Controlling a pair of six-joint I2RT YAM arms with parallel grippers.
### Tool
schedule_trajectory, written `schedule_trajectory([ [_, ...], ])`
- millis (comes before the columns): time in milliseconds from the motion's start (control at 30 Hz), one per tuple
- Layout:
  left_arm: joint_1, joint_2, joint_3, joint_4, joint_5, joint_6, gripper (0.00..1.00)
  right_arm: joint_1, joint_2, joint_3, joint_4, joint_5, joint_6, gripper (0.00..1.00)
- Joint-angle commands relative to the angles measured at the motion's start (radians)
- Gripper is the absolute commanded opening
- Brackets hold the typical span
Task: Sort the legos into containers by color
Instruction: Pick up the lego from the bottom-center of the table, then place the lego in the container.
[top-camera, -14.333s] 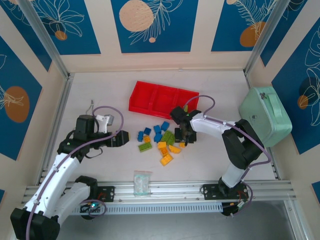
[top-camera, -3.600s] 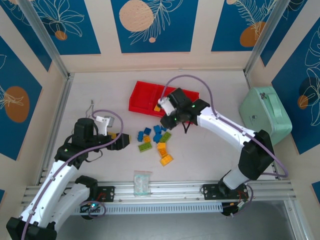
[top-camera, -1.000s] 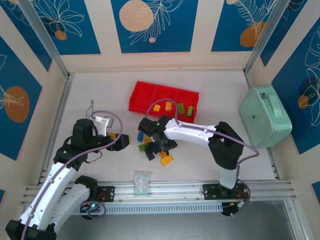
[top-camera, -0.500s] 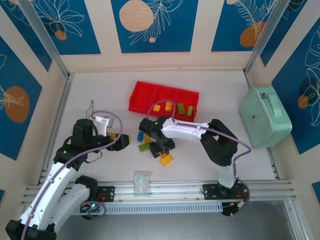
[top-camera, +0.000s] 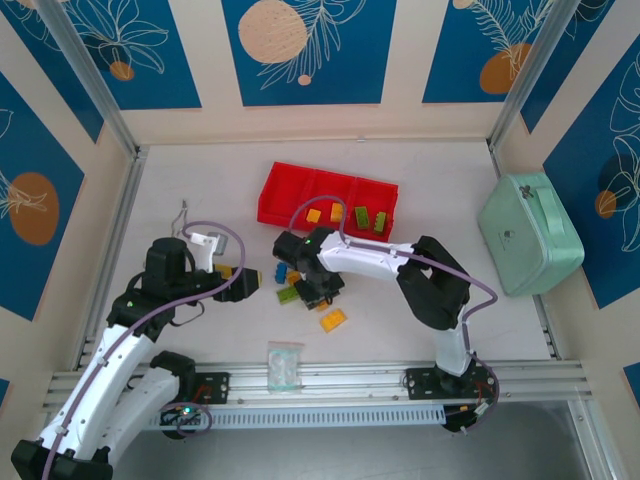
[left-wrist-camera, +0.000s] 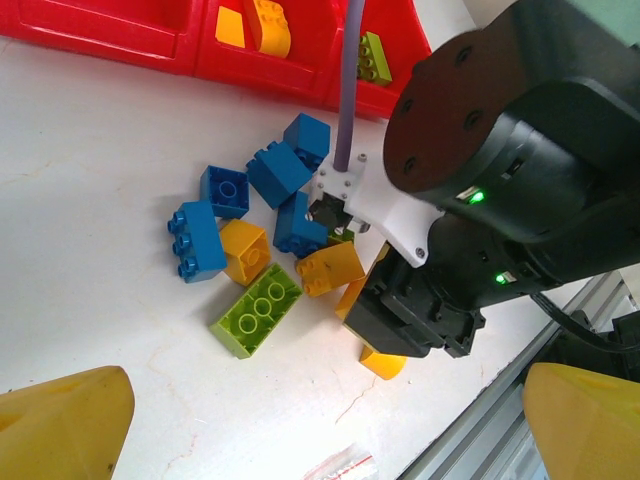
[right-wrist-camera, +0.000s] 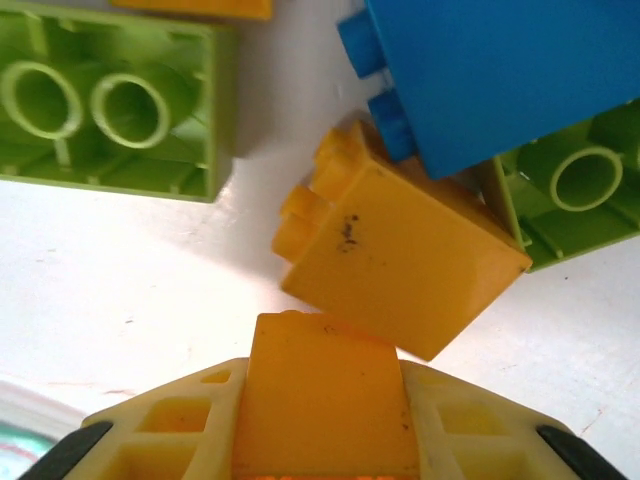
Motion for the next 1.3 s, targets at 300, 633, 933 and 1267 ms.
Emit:
schedule_trajectory([
  [300, -0.011, -0.006, -0.012, 0.006, 0.012, 0.015, 0.99, -0.228, -0.102, 0.231, 0.066, -0.053, -0.093, 0.15],
  [633, -0.012, -0.005, -0.013, 0.004, 0.013, 0.014, 0.99, -0.39, 0.199, 0.589, 0.086, -0.019, -0.178, 0.15],
  [933, -0.013, -0.001, -0.013, 0.005, 0.007, 0.014, 0.99, -0.437, 0.425, 0.83, 0.047, 0.043, -0.222, 0.22],
  [1267, -0.012, 0.004, -0.012, 0.0, -0.006, 0.015, 0.99, -0.442, 0.481, 0.916, 0.019, 0.098, -0.221, 0.59],
])
